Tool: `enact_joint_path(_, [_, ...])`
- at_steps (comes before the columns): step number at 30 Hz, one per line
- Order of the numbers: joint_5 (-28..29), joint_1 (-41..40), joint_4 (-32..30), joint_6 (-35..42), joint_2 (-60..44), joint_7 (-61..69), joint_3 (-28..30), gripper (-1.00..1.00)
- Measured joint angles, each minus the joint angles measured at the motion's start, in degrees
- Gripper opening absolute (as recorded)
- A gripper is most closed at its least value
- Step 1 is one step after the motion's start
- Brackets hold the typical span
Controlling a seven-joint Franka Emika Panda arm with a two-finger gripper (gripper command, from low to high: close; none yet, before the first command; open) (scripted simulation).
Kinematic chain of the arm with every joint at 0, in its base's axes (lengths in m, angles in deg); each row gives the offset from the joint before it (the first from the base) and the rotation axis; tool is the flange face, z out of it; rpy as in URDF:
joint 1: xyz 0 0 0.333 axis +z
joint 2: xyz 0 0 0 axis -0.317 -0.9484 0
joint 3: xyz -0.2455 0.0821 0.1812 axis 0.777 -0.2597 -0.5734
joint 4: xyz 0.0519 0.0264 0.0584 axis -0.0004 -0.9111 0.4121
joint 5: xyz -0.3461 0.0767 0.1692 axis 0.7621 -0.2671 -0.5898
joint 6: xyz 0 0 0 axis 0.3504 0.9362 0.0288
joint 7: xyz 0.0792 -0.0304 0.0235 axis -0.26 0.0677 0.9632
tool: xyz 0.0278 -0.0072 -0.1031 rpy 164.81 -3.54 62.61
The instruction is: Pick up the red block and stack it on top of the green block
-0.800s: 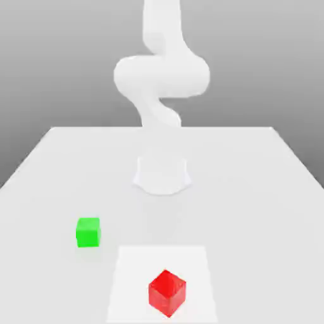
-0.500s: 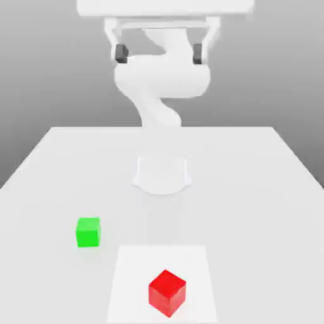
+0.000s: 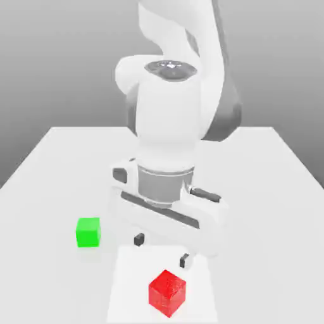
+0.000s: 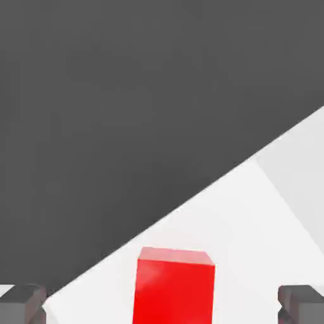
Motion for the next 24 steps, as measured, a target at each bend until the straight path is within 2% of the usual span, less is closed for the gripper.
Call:
enact_joint_path(5, [3.6, 2.2, 1.1, -8.1, -10.3, -3.6, 3.0, 0.0])
enact_joint_path(6, [4.1, 2.6, 1.3, -9.0, -11.4, -4.0, 3.4, -1.0])
enact_joint_path(12, [4.3, 2.7, 1.4, -9.5, -11.9, -4.2, 3.6, -1.0])
enact_joint_path(18, [-0.2, 0.4, -0.3, -1.4, -2.0, -0.9, 0.4, -1.0])
enact_joint_path(24, [0.8, -8.8, -10.2, 0.9, 9.7, -4.2, 6.8, -1.0])
